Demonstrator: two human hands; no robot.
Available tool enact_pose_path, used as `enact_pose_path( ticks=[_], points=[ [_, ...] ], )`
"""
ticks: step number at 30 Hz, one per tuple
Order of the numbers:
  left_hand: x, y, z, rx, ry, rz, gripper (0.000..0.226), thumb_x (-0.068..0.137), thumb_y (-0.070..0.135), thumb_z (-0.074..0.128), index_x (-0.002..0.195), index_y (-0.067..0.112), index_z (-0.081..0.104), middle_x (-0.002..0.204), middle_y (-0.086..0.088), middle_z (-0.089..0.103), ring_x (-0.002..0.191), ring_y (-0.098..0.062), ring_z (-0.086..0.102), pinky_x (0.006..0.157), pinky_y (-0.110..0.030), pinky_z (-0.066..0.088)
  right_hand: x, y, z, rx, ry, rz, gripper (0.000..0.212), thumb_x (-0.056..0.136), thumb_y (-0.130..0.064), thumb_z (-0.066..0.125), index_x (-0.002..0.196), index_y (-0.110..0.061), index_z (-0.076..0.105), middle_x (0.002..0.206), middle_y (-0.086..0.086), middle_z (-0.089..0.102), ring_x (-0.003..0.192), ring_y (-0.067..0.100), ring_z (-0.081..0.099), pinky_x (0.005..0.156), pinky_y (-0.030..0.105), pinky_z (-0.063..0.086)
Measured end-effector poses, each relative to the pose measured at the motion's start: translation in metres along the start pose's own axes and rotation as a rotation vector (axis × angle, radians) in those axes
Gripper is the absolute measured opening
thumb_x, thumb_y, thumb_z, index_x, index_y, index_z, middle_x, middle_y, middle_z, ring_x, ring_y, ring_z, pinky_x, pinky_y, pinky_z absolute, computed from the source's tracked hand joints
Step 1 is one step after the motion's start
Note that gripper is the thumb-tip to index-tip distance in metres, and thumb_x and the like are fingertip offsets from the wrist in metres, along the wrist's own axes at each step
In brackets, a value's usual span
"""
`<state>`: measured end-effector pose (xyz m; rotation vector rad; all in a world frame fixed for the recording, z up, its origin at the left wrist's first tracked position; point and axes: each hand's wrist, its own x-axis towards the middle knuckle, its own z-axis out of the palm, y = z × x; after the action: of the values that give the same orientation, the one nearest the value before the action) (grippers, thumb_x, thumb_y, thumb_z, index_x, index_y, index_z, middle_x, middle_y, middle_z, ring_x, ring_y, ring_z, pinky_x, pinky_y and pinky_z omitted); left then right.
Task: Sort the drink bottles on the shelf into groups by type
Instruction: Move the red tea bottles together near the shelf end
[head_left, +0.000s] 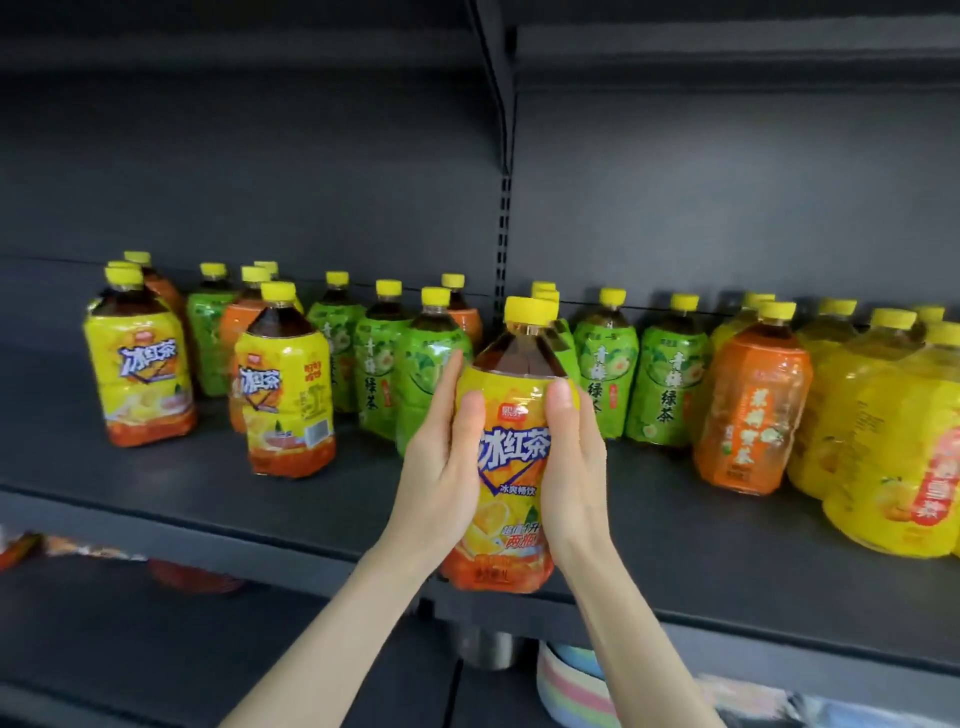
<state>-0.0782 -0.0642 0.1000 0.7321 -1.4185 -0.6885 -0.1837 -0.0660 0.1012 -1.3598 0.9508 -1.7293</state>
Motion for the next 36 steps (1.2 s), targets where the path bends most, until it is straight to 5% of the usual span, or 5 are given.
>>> enact_pose_path(
  ticks=[6,10,20,31,36],
  points=[
    [0.02,-0.037,-0.118,0.371,0.157,0.124,0.044,0.093,0.044,0.034,0.133,0.028,0.043,0.13,0.011,0.042,0.12,0.014,0.035,0.105,-0.022,0.034,-0.003,0.031,0.092,-0.049,0.107,-0.033,0.059,0.085,-0.068,0.047,0.127,-0.027,0.051,0.112,-0.006,0.067,0.103,0.007,0.064,0.085,0.029,0.053],
    [0.039,-0.071,-0.175,0.546,0.401,0.079,0.069,0.083,0.054,0.054,0.137,0.015,0.034,0.139,-0.005,0.031,0.13,-0.019,0.031,0.104,-0.052,0.034,0.002,0.044,0.125,-0.074,0.174,-0.047,0.069,0.079,-0.072,0.048,0.131,-0.027,0.049,0.111,-0.001,0.068,0.103,0.013,0.065,0.086,0.037,0.053],
    [0.087,-0.094,-0.217,0.267,0.18,-0.299,0.077,0.06,0.058,0.078,0.124,0.032,0.045,0.114,0.012,0.057,0.114,-0.014,0.051,0.099,-0.04,0.042,0.014,0.056,0.14,-0.087,0.176,-0.004,0.063,0.078,-0.056,0.058,0.132,-0.028,0.044,0.107,-0.007,0.068,0.091,0.004,0.069,0.074,0.024,0.055],
    [0.034,-0.042,-0.182,0.033,0.102,-0.211,0.069,0.058,0.047,0.073,0.119,0.023,0.052,0.1,0.012,0.066,0.088,0.001,0.063,0.073,-0.021,0.05,-0.014,0.035,0.127,-0.119,0.314,-0.013,0.026,0.079,-0.066,0.058,0.084,-0.04,0.059,0.084,-0.017,0.069,0.086,0.001,0.065,0.082,0.03,0.049],
    [0.006,0.006,-0.132,-0.022,-0.001,-0.131,0.058,0.057,0.054,0.07,0.107,0.028,0.055,0.096,0.013,0.067,0.081,0.008,0.063,0.063,-0.007,0.046,-0.042,-0.017,0.069,-0.172,0.407,-0.115,0.065,0.072,-0.074,0.051,0.108,-0.022,0.065,0.103,0.0,0.072,0.098,0.015,0.067,0.089,0.04,0.053]
  ],
)
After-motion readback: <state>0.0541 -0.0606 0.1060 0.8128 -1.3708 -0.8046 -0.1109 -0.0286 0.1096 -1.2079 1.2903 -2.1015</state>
